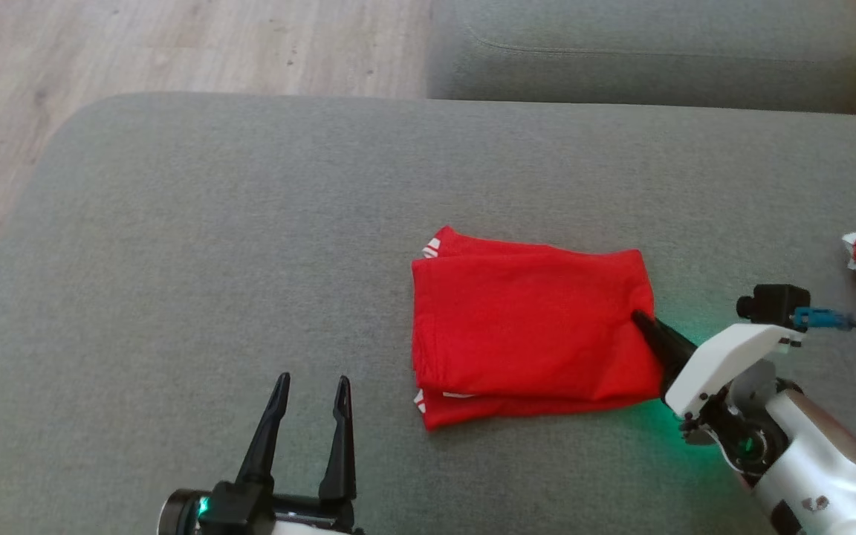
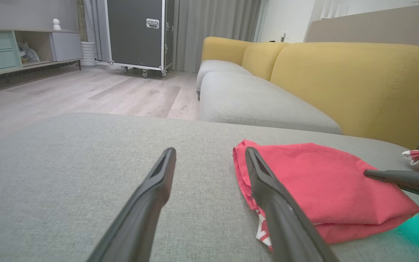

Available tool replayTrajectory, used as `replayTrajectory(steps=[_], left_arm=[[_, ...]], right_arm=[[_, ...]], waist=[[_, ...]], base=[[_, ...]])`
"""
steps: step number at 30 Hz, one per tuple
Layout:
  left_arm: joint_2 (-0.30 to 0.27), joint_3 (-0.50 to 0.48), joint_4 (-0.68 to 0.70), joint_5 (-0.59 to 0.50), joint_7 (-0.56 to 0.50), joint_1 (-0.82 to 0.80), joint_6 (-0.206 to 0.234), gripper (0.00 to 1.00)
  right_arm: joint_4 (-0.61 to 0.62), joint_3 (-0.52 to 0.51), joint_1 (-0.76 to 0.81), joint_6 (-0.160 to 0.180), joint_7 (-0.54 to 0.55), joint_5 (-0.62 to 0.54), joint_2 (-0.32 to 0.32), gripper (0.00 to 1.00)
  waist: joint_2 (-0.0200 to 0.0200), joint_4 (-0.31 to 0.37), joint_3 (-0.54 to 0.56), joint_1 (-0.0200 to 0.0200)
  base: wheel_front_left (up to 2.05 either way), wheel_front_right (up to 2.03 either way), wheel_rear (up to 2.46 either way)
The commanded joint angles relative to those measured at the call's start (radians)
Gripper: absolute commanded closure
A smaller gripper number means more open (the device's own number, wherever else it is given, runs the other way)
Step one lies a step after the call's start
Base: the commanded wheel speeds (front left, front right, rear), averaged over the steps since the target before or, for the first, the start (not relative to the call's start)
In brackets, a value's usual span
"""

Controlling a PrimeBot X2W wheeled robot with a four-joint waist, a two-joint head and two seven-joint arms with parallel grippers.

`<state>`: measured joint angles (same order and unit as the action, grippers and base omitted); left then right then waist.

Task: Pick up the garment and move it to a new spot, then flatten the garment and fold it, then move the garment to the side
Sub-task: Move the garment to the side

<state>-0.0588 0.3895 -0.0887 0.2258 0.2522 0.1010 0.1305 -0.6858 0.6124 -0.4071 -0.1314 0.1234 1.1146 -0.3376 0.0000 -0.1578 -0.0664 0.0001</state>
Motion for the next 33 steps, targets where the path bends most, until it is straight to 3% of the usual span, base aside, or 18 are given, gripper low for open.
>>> replayTrajectory(steps=[1,7,17,24,27,28,29,33], left_arm=[[0.009,-0.023,0.039,-0.013,0.01,-0.043,-0.005,0.0],[0.009,-0.026,0.066,0.002,0.01,-0.05,-0.013,0.0],[0.009,-0.014,0.08,0.006,0.01,-0.138,-0.01,0.0],[0.009,-0.002,0.072,0.016,0.01,-0.198,0.001,0.0],[0.009,-0.004,0.061,0.015,0.01,-0.212,-0.002,0.0],[0.009,-0.004,0.057,0.014,0.01,-0.217,-0.004,0.0],[0.009,-0.004,0.052,0.013,0.01,-0.222,-0.007,0.0],[0.009,-0.018,0.031,0.004,0.01,-0.229,-0.003,0.0]], right_arm=[[0.033,0.015,-0.031,0.001,-0.021,0.01,-0.028,1.0],[0.069,0.083,-0.082,0.001,-0.052,0.003,-0.143,1.0],[0.167,0.121,-0.244,0.001,-0.019,-0.05,-0.48,1.0],[0.245,0.094,-0.305,0.001,0.024,-0.054,-0.71,1.0],[0.26,0.071,-0.317,0.001,0.049,-0.046,-0.781,0.97],[0.252,0.061,-0.317,0.001,0.053,-0.046,-0.793,0.71],[0.24,0.052,-0.315,0.001,0.053,-0.052,-0.797,0.0],[0.228,0.036,-0.274,0.001,0.02,-0.078,-0.739,0.0]], waist=[[0.0,0.01,-0.003,-0.0001],[0.0,0.075,-0.042,-0.0001],[0.0,0.196,-0.176,-0.0001],[0.0,0.231,-0.248,-0.0001],[0.0,0.246,-0.267,-0.0001],[0.0,0.247,-0.269,-0.0001],[0.0,0.248,-0.268,-0.0001],[0.0,0.25,-0.239,-0.0001]], base=[[0.0,0.0,0.0],[0.0,0.0,0.0],[0.0,0.0,0.0],[0.0,0.0,0.0],[0.0,0.0,0.0],[0.0,0.0,0.0],[0.0,0.0,0.0],[0.0,0.0,0.0]])
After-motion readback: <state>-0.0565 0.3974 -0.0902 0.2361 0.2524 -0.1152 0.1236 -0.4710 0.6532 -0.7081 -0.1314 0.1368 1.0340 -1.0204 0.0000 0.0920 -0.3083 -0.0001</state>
